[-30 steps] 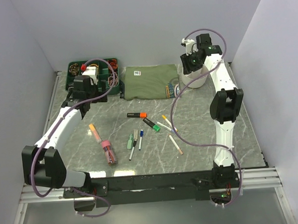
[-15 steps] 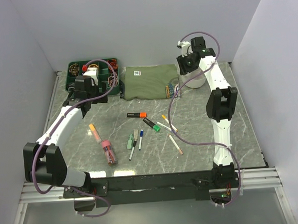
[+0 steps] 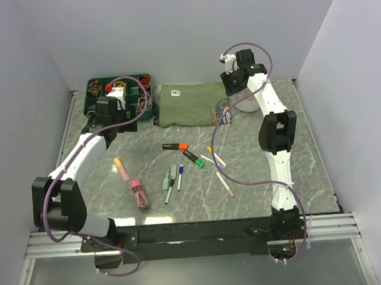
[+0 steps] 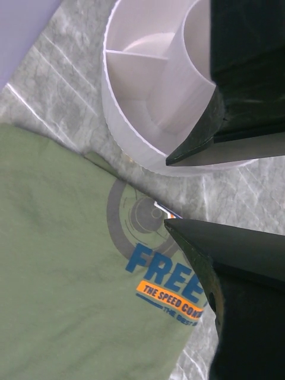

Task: Sort the stationery into containers
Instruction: Pick up the storage box at the corner of the board.

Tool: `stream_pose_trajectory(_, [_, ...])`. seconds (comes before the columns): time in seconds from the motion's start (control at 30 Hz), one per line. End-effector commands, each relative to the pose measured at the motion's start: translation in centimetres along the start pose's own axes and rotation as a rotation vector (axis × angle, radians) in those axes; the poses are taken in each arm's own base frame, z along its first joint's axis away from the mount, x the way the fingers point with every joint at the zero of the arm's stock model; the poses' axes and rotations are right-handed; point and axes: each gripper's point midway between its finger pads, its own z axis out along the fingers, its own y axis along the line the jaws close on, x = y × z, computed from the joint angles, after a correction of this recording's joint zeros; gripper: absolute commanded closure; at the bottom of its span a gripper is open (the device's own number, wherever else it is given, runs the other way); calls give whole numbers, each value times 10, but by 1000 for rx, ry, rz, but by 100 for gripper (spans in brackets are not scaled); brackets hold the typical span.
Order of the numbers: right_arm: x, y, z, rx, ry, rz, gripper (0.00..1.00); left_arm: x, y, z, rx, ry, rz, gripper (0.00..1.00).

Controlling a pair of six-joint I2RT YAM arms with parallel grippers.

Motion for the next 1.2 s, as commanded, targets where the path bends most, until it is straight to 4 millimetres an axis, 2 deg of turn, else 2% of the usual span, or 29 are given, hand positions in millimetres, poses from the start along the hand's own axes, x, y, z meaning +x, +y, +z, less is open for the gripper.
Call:
stream_pose_trajectory(0.0, [-30,-12,-10,50,-100,-15,52,-16,2,-1,-3,-38,-15,1])
stream_pose_trajectory(0.03, [-38,-13,-18,52,-127,-14,52,-17,3,-1,-4,-38,-15,1])
stream_pose_trajectory(0.13, [-52,-14,-27,72,-182,-7,51,-15,4,1,-5,-33,-21,1])
stream_pose_trajectory(0.23, [-58,-21,-25,101,-187,-14,51,-15,5,3,-1,-29,-34,0])
stream_pose_trajectory(0.37, [-42,-28,-11,138,-134,-18,51,-15,6,4,-5,-26,-35,1])
stream_pose_trajectory(0.53, [-30,-35,-3,172,-96,-11,51,-14,7,5,-7,-23,-35,1])
stream_pose_trajectory(0.9, [-15,-34,11,162,-60,22,52,-14,5,8,0,-17,-39,0])
stream_pose_trajectory(1.17, [-15,-35,19,157,-74,59,57,-8,4,10,1,0,-37,1])
